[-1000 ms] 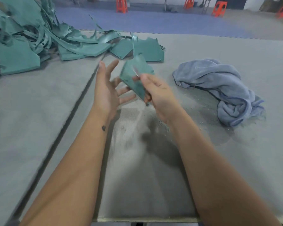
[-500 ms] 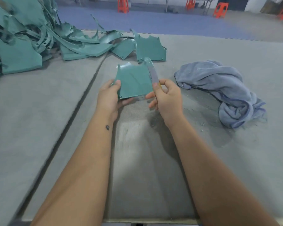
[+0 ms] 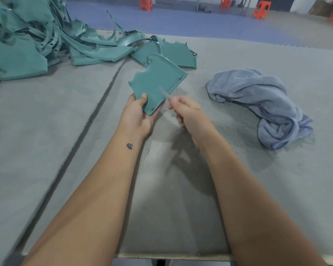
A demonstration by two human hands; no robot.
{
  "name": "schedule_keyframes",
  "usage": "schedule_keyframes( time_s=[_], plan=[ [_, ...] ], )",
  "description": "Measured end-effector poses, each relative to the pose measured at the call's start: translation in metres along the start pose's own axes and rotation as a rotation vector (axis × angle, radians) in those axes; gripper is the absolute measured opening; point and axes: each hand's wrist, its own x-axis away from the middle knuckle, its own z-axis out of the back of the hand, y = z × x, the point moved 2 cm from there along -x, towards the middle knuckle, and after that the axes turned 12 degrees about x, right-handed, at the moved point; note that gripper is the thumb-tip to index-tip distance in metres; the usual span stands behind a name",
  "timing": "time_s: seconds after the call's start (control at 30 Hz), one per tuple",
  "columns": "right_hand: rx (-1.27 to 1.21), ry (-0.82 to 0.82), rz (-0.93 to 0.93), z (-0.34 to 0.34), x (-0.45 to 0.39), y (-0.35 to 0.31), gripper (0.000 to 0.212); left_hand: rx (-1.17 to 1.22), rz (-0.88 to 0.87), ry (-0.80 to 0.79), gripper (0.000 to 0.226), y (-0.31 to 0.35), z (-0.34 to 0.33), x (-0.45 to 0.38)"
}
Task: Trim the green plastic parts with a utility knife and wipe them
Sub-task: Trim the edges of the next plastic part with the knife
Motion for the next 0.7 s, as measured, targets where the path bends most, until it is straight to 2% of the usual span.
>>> schedule_keyframes(
  time_s=[0.23,0.43,0.7],
  plan=[
    [-0.017,-0.166,0.111,-0.007,0.004,0.003,0.029,0.118,0.018,-0.026,0.025,0.000,-0.004,0.004],
    [0.074,-0.102,0.126,-0.011,-0.001,0.009,0.034,0.087,0.030,-0.029,0.038,0.000,-0.006,0.009],
    [0.134,-0.025,0.157,-0.011,0.001,0.009,0.033,0.079,0.032,-0.008,0.038,0.000,-0.005,0.013]
  ],
)
